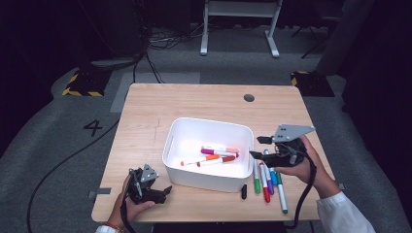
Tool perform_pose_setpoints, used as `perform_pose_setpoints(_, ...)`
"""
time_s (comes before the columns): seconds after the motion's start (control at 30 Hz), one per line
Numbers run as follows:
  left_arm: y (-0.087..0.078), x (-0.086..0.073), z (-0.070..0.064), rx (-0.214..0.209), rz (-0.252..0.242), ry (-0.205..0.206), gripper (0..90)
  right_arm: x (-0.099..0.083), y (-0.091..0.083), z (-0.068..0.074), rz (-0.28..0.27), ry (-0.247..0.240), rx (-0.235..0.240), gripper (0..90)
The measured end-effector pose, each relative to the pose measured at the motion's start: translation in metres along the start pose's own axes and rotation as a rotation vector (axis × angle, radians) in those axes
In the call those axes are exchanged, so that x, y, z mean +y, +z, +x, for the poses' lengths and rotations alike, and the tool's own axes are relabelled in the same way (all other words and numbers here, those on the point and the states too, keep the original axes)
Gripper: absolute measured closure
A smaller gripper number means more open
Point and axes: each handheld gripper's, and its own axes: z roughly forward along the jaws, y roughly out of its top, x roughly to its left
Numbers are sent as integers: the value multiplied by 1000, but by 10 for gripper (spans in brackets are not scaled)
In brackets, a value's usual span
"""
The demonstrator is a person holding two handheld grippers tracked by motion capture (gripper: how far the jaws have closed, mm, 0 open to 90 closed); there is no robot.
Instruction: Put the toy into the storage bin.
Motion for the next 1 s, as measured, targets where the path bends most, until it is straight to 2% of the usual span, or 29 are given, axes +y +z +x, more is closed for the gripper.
perform_pose_setpoints(0.17,0,0,0,1,0,0,92,-38,-21,-5,7,52,-102,373)
perform_pose_setpoints(0.27,0,0,0,1,1,0,92,-63,-24,-5,15,78,-135,359)
perform_pose_setpoints(0.3,0,0,0,1,0,0,92,-77,-24,-5,25,106,-142,348)
perform_pose_setpoints(0.37,0,0,0,-1,0,0,92,-91,-23,-4,33,139,-139,346)
perform_pose_setpoints(0.5,0,0,0,0,0,0,92,-127,-18,1,75,187,-150,330)
perform_pose_setpoints(0.6,0,0,0,1,0,0,92,-143,-12,5,95,214,-150,314)
perform_pose_setpoints(0.63,0,0,0,1,0,0,92,-149,-9,7,118,220,-150,308)
perform_pose_setpoints(0.7,0,0,0,1,0,0,92,-159,-7,9,136,212,-174,299)
perform_pose_setpoints(0.73,0,0,0,1,0,0,92,-163,-6,10,134,239,-164,298)
perform_pose_setpoints(0.8,0,0,0,1,0,0,92,-169,-4,10,153,251,-162,289)
perform_pose_setpoints(1.0,0,0,0,1,0,0,92,-185,-3,2,192,282,-196,329)
